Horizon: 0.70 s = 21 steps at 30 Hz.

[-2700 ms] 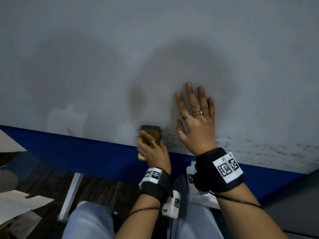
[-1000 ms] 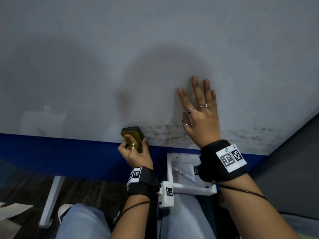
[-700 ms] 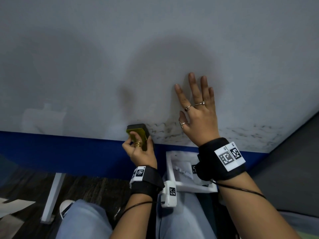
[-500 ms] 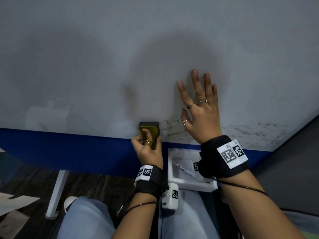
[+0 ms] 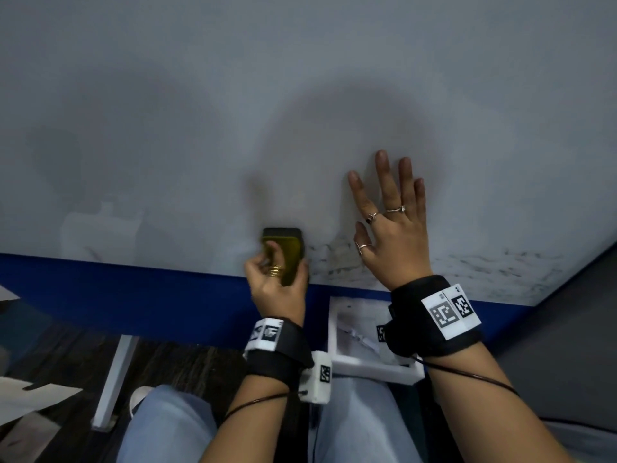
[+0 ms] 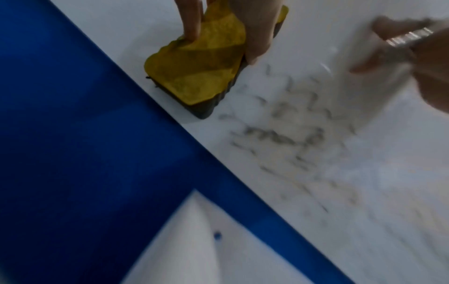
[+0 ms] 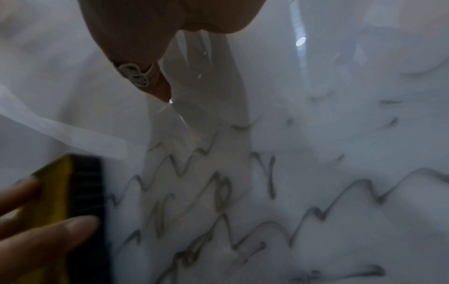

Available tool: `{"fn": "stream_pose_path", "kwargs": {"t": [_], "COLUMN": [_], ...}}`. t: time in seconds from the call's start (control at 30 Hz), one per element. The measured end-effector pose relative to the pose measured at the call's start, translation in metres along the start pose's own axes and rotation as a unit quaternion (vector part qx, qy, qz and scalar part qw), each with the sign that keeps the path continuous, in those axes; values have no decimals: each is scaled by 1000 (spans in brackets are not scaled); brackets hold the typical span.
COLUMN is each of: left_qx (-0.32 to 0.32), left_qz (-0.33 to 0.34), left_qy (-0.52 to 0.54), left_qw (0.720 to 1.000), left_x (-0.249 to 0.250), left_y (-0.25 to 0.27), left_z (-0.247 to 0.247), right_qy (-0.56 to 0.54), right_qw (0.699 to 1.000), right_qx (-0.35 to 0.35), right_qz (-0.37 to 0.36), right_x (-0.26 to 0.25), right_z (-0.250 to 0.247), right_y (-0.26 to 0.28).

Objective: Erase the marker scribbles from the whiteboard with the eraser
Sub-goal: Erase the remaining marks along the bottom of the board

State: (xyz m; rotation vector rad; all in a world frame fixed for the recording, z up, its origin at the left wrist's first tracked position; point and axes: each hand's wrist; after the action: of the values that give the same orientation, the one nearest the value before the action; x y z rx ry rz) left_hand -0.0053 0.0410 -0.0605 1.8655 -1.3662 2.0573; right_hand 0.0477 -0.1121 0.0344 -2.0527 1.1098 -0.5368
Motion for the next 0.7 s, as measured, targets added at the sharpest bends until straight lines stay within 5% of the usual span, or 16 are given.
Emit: {"fn": "stream_pose_path", "kwargs": {"t": [0.13, 0.23, 0.43, 0.57, 0.7], "left_qx": [-128, -163, -185, -182, -229], "left_qz": [7, 104, 280, 313, 360], "left_qy": [-39, -97, -163, -159, -155], "left_qw": [991, 976, 928, 918, 891], "left_x": [31, 32, 18, 19, 25], "left_y": [23, 19, -3, -13, -23], "left_z": [28, 27, -2, -15, -20], "right_qy": [-30, -43, -105, -153, -176], "right_qw": [1000, 998, 993, 987, 977], "right_qx": [-2, -10, -7, -9, -93], "right_qz": [-3, -37, -47, -47, -71], "right_x": [0, 11, 10, 3, -6], "right_z": [-3, -9, -16, -16, -20], "right_y": [-1, -1, 5, 20, 35]}}
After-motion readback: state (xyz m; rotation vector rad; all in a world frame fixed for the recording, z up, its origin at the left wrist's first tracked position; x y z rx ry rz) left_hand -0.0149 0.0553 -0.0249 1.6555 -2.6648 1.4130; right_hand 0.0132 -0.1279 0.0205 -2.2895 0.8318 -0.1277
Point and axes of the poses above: each hand's wrist, its own y-axis away from the middle knuckle, its own z-axis out of the palm, x = y × z, and after that the axes turned 4 degrees about y, right-handed
